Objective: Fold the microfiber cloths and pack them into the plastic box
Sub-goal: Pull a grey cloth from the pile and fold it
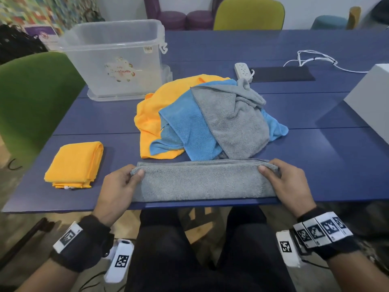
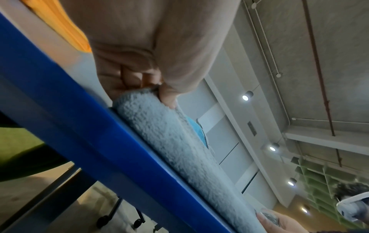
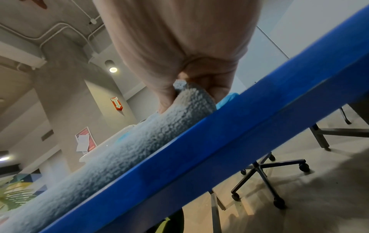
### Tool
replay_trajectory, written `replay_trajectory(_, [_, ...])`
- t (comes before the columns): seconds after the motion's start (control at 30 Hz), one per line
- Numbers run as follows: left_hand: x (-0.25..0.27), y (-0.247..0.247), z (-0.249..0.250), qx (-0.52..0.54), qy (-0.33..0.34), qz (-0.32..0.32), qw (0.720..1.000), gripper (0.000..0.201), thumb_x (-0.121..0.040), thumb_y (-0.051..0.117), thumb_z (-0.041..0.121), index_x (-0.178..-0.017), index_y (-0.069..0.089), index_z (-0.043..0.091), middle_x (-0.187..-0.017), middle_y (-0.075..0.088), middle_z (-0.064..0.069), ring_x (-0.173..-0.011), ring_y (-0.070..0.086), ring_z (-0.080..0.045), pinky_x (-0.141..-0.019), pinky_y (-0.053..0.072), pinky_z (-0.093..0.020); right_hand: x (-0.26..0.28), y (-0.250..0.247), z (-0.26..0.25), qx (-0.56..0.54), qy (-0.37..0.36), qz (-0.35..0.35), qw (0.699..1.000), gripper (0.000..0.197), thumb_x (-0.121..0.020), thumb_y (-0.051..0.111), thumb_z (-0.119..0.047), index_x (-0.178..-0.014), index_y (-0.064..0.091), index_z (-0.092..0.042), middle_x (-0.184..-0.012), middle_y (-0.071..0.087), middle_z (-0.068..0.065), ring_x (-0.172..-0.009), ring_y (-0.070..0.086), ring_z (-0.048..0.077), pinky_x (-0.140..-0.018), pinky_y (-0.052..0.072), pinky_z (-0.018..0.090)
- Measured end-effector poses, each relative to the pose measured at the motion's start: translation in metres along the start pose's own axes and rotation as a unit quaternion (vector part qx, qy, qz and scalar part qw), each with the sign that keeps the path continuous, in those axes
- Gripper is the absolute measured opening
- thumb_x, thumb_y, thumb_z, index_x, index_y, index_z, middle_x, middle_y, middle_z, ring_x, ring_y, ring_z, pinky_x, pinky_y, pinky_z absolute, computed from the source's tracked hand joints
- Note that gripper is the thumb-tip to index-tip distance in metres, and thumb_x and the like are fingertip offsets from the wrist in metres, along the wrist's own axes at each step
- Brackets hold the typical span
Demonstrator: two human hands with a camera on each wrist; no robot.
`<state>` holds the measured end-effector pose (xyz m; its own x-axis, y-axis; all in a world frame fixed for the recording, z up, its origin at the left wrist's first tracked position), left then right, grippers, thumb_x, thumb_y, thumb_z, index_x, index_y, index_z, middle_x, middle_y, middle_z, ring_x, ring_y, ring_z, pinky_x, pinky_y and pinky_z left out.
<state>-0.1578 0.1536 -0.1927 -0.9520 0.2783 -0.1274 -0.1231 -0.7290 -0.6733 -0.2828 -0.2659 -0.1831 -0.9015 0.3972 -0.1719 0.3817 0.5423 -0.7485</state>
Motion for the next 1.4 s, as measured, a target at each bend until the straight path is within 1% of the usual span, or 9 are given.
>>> replay_trajectory(0.2, [-0.01, 0.005, 0.009, -0.075, -0.007, 0.072, 0.995, 0.039, -0.104, 0.047, 0.051, -0.08, 0.049, 0.02, -0.056, 0.047, 0.004, -0.059, 0.05, -0.021, -0.056, 0.04, -0.04, -0.015, 0.002, -0.001, 0.053, 0.04, -0.015, 0.998, 0.041, -0.094, 0.055, -0.06, -0.077, 0.052, -0.023, -0.065, 0.059, -0.002, -0.069, 0.057, 0.02, -0.063, 0.048, 0.04])
replay_trajectory(0.37, [-0.013, 0.012, 0.009, -0.163, -0.051, 0.086, 0.982, 0.038, -0.104, 0.041, 0.054, -0.084, 0.046, 0.022, -0.062, 0.056, -0.006, -0.068, 0.056, -0.039, -0.058, 0.047, -0.045, -0.023, 0.011, 0.005, 0.093, 0.074, -0.027, 0.993, 0.045, -0.092, 0.047, -0.071, -0.072, 0.043, -0.031, -0.072, 0.06, 0.001, -0.08, 0.058, 0.033, -0.069, 0.051, 0.045])
replay_trajectory(0.57, [-0.013, 0.014, 0.011, -0.248, -0.071, 0.073, 0.963, 0.039, -0.105, 0.037, 0.054, -0.094, 0.051, 0.019, -0.075, 0.064, -0.017, -0.076, 0.061, -0.046, -0.061, 0.047, -0.044, -0.022, 0.016, 0.005, 0.107, 0.089, -0.054, 0.989, 0.043, -0.092, 0.045, -0.072, -0.072, 0.043, -0.034, -0.078, 0.061, 0.004, -0.085, 0.058, 0.035, -0.073, 0.053, 0.048])
replay_trajectory(0.87, [-0.015, 0.019, 0.021, -0.357, -0.141, 0.04, 0.922, 0.048, -0.106, 0.037, 0.055, -0.112, 0.059, 0.013, -0.091, 0.071, -0.02, -0.087, 0.067, -0.043, -0.064, 0.038, -0.036, -0.016, 0.014, -0.011, 0.182, 0.116, -0.054, 0.975, 0.048, -0.095, 0.051, -0.064, -0.083, 0.048, -0.018, -0.079, 0.054, 0.008, -0.077, 0.049, 0.032, -0.063, 0.042, 0.038])
replay_trajectory(1.03, [-0.007, 0.014, 0.03, -0.315, -0.142, 0.064, 0.936, 0.042, -0.103, 0.048, 0.051, -0.109, 0.056, 0.009, -0.099, 0.067, -0.018, -0.09, 0.064, -0.043, -0.066, 0.045, -0.043, -0.007, 0.004, -0.026, 0.221, 0.152, -0.019, 0.963, 0.049, -0.093, 0.053, -0.064, -0.11, 0.05, -0.018, -0.097, 0.063, 0.015, -0.093, 0.061, 0.04, -0.068, 0.042, 0.04])
replay_trajectory(1.13, [0.001, 0.01, 0.048, -0.303, -0.054, 0.133, 0.942, 0.04, -0.101, 0.057, 0.037, -0.125, 0.058, 0.005, -0.122, 0.058, -0.019, -0.11, 0.055, -0.041, -0.083, 0.049, -0.053, 0.001, -0.003, -0.053, 0.246, 0.054, 0.09, 0.964, 0.048, -0.095, 0.057, -0.048, -0.127, 0.053, -0.012, -0.117, 0.06, 0.015, -0.103, 0.059, 0.04, -0.079, 0.047, 0.047])
replay_trajectory(1.2, [0.004, 0.026, 0.069, -0.286, 0.052, 0.132, 0.948, 0.038, -0.103, 0.053, 0.025, -0.133, 0.056, 0.002, -0.139, 0.051, -0.02, -0.128, 0.048, -0.04, -0.101, 0.042, -0.056, 0.009, 0.015, -0.081, 0.217, -0.054, 0.103, 0.969, 0.041, -0.097, 0.055, -0.033, -0.131, 0.055, -0.01, -0.128, 0.056, 0.013, -0.113, 0.055, 0.034, -0.092, 0.046, 0.048])
replay_trajectory(1.3, [0.008, 0.079, 0.091, -0.239, 0.15, 0.017, 0.959, 0.049, -0.104, 0.037, 0.024, -0.146, 0.051, 0.003, -0.158, 0.041, -0.015, -0.15, 0.033, -0.033, -0.12, 0.026, -0.059, 0.025, 0.077, -0.12, 0.132, -0.194, -0.007, 0.972, 0.045, -0.099, 0.044, -0.019, -0.142, 0.052, -0.006, -0.147, 0.05, 0.013, -0.137, 0.045, 0.029, -0.115, 0.035, 0.049])
replay_trajectory(1.4, [0.008, 0.117, 0.08, -0.26, 0.156, -0.067, 0.951, 0.058, -0.105, 0.024, 0.029, -0.159, 0.033, 0.01, -0.169, 0.025, -0.006, -0.158, 0.015, -0.022, -0.126, 0.016, -0.054, 0.037, 0.128, -0.132, 0.11, -0.194, -0.124, 0.967, 0.06, -0.099, 0.023, -0.026, -0.156, 0.037, -0.011, -0.163, 0.033, 0.004, -0.153, 0.024, 0.018, -0.125, 0.018, 0.043])
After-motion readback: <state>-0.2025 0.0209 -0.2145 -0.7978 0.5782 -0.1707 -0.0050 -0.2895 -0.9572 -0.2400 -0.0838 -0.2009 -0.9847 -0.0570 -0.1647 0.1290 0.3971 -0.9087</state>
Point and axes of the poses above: each hand's wrist, its own x-axis away from the middle knuckle, its own y-axis out of the palm, z = x × y, the point moved 5 cm from there along -x, towards the middle knuckle
